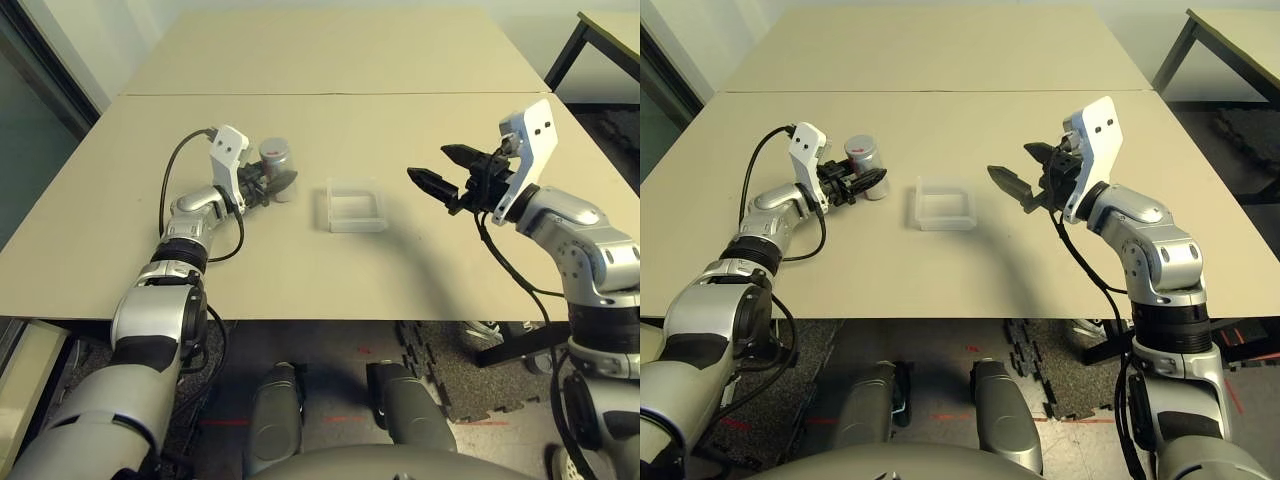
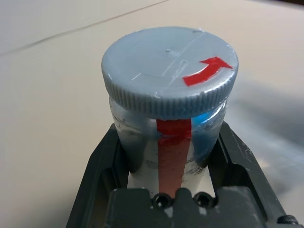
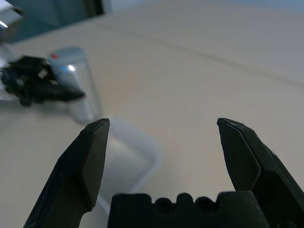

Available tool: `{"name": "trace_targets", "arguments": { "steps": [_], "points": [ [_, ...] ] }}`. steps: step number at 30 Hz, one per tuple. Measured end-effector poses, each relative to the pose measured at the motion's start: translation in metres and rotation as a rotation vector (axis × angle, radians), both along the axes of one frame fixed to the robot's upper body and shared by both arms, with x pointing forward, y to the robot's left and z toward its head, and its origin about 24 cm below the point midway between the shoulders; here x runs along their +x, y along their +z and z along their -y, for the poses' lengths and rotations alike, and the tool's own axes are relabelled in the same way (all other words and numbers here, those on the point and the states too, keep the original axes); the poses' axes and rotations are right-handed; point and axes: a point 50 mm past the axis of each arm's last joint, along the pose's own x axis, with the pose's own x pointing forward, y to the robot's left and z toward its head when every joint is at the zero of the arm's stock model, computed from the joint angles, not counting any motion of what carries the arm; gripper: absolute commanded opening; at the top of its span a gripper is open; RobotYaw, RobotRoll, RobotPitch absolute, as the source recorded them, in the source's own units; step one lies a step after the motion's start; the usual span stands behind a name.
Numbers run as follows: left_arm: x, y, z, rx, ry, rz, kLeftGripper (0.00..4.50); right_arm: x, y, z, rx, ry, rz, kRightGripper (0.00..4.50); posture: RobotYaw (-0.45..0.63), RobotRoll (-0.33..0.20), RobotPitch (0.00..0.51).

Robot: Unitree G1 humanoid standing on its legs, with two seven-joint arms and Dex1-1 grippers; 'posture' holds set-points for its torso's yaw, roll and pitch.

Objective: Pour the medicine from the bottle into the box.

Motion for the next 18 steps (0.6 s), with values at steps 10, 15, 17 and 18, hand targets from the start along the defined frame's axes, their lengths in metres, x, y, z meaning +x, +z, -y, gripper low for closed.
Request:
{"name": "trace_targets", "arguments": {
  "steps": [10, 15, 17, 18],
  "points": [
    [-0.011, 0.047, 0.034, 0.039, -0.372, 0.025, 2.43, 0.000, 0.034, -0.035, -0.027, 0.232, 0.013, 4.50, -0.20, 0.000, 0.090],
    [-0.014, 0.040, 0.046, 0.042, -0.414, -0.003, 2.43, -0.002, 0.037, -0.057, -0.061, 0.272, 0.019, 4.50, -0.20, 0.000, 0.092],
    [-0.015, 0.037, 0.048, 0.039, -0.420, -0.001, 2.43, -0.004, 0.037, -0.062, -0.085, 0.262, 0.026, 4.50, -0.20, 0.000, 0.093],
    [-0.015, 0.036, 0.049, 0.038, -0.418, 0.001, 2.43, -0.004, 0.037, -0.063, -0.098, 0.244, 0.027, 4.50, -0.21, 0.000, 0.093]
  ]
}}
